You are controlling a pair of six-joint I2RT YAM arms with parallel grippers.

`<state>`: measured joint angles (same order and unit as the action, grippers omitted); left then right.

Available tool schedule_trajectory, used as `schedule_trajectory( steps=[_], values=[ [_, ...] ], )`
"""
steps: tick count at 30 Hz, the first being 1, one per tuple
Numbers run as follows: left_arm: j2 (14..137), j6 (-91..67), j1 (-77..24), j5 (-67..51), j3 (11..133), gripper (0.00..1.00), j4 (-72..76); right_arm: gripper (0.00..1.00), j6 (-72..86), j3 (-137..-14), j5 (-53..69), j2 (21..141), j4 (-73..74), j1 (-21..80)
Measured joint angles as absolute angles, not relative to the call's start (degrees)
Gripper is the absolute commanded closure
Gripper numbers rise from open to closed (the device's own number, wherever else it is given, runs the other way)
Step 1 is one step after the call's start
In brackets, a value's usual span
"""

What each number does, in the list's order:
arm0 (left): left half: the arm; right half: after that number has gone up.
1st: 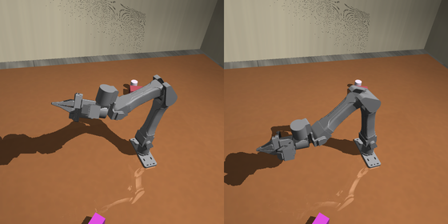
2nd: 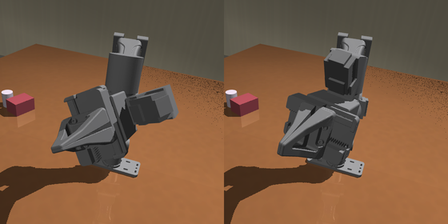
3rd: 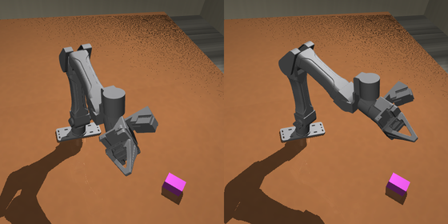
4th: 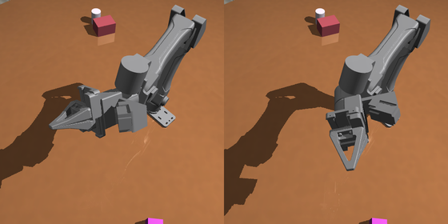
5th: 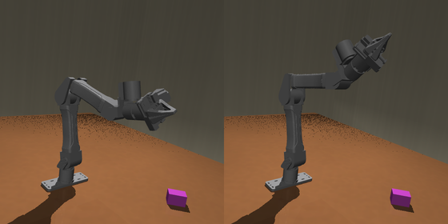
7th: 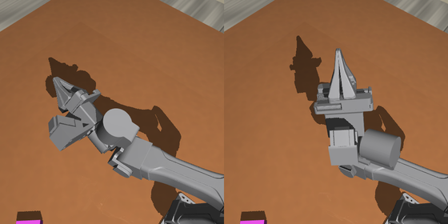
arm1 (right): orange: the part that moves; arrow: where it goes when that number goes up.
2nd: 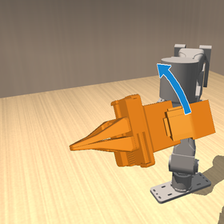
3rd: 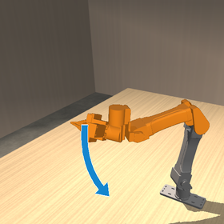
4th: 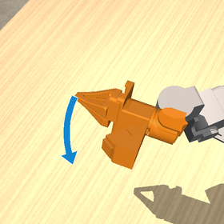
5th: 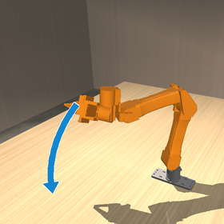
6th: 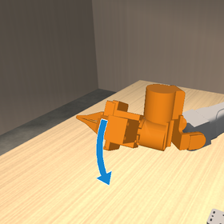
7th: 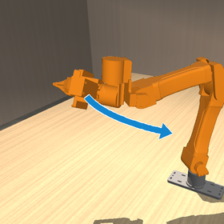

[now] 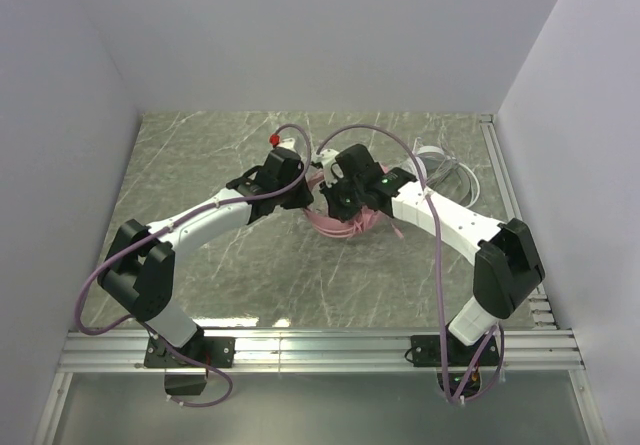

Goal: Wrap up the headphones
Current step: Wrap the headphone cable with the right arm

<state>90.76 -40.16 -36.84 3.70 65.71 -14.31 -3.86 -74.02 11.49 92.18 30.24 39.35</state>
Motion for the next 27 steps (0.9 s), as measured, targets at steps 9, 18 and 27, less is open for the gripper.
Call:
schedule_trajectory(
  steps=[9,18,27],
  values=[
    [90.76,-39.66,-37.04,2.85,65.71,1.0,-15.18,1.0,-3.64,-71.02,11.7,92.82,29.56,39.99],
    [90.76,-39.24,-37.06,2.44,65.69,1.0,-16.78,1.0,-3.66,-70.91,10.79,94.26,31.11,41.43],
    [90.87,-38.61,-36.82,2.17,65.01,1.0,-18.55,1.0,-3.6,-70.91,10.04,95.98,31.73,43.16]
  ],
)
